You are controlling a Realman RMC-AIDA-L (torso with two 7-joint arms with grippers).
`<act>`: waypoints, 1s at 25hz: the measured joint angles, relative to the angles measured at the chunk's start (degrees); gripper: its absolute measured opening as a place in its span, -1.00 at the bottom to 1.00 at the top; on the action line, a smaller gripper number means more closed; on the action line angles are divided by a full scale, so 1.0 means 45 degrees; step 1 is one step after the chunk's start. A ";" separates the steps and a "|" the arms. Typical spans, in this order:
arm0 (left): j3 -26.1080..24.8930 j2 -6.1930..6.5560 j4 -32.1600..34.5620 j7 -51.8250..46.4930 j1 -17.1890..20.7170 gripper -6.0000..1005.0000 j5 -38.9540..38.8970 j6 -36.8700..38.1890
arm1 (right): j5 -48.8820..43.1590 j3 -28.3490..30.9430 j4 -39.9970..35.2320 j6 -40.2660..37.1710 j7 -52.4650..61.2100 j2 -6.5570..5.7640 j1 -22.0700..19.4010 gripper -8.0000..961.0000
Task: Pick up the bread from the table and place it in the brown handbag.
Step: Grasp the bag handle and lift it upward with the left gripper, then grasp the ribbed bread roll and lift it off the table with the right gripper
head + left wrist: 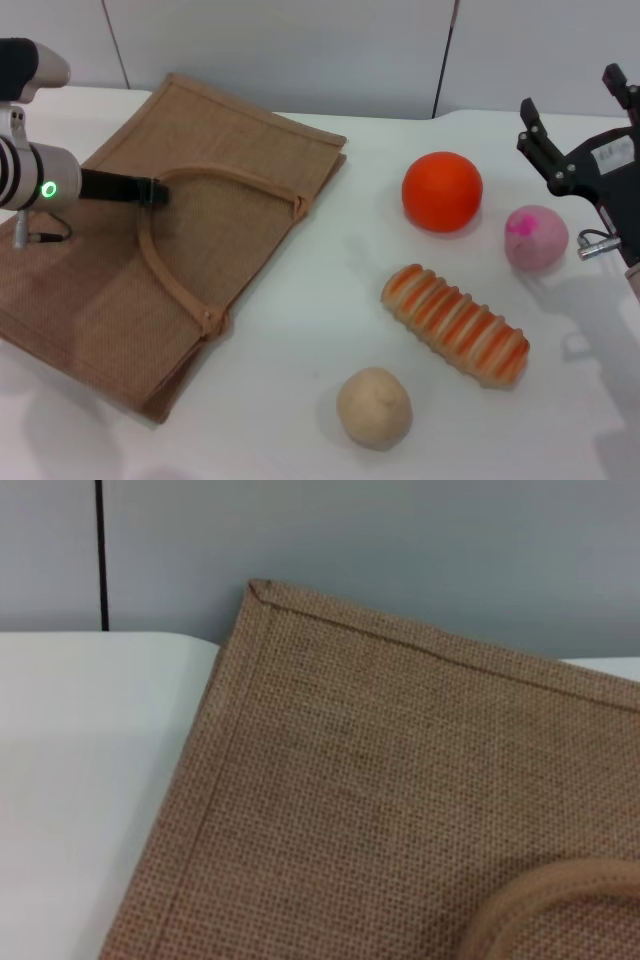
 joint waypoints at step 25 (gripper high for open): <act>0.0000 0.0082 -0.0479 0.3639 0.1727 -0.73 -0.6648 0.3985 | 0.1946 -0.0868 -0.2538 -0.3458 0.0006 -0.0947 0.0135 0.81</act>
